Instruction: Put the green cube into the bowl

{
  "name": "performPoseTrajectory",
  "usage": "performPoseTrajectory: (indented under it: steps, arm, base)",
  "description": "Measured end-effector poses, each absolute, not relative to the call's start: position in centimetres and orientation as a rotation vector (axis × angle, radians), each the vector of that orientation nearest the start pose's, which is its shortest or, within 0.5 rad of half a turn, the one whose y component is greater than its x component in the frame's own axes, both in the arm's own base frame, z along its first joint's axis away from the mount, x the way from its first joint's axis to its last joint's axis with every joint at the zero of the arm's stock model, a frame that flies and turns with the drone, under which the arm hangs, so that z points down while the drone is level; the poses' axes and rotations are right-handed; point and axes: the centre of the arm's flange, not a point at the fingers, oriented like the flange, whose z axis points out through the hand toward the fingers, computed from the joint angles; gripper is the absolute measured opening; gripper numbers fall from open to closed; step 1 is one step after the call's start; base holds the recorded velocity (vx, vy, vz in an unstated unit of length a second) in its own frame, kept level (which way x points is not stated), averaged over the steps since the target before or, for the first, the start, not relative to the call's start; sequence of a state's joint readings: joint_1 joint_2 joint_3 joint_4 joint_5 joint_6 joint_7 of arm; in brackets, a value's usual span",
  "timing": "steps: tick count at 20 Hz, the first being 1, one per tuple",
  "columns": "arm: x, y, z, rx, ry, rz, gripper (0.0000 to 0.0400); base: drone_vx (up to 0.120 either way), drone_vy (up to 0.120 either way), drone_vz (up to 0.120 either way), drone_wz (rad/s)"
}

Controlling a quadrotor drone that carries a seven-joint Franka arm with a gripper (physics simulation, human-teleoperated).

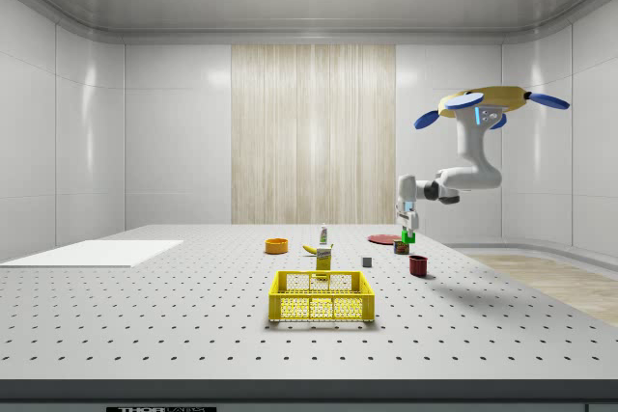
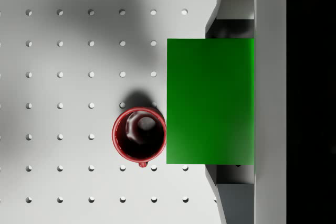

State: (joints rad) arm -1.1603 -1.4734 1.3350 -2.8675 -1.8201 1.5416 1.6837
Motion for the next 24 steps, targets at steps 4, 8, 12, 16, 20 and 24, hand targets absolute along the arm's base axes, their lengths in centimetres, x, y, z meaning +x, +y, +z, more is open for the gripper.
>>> performPoseTrajectory:
  steps: [4, 8, 12, 16, 20, 24]
  arm:
    - [30.68, 0.01, 49.86, 0.003, -0.003, 0.79, 0.0252]
    - [30.68, 0.01, 49.86, 0.003, -0.003, 0.79, 0.0252]
    - [30.68, 0.01, 49.86, 0.003, -0.003, 0.79, 0.0252]
    - [30.68, 0.01, 49.86, 0.003, -0.003, 0.79, 0.0252]
    - [30.68, 0.01, 49.86, 0.003, -0.003, 0.79, 0.0252]
    - [30.68, 0.01, 49.86, 0.003, -0.003, 0.79, 0.0252]
  base:
    - [0.09, -0.12, 0.0, 0.0]
    - [0.11, -0.12, 0.0, 0.0]
    - [0.09, -0.12, 0.0, 0.0]
    - [0.07, -0.12, 0.0, 0.0]
    - [0.08, -0.12, 0.0, 0.0]
    - [0.12, -0.12, 0.0, 0.0]
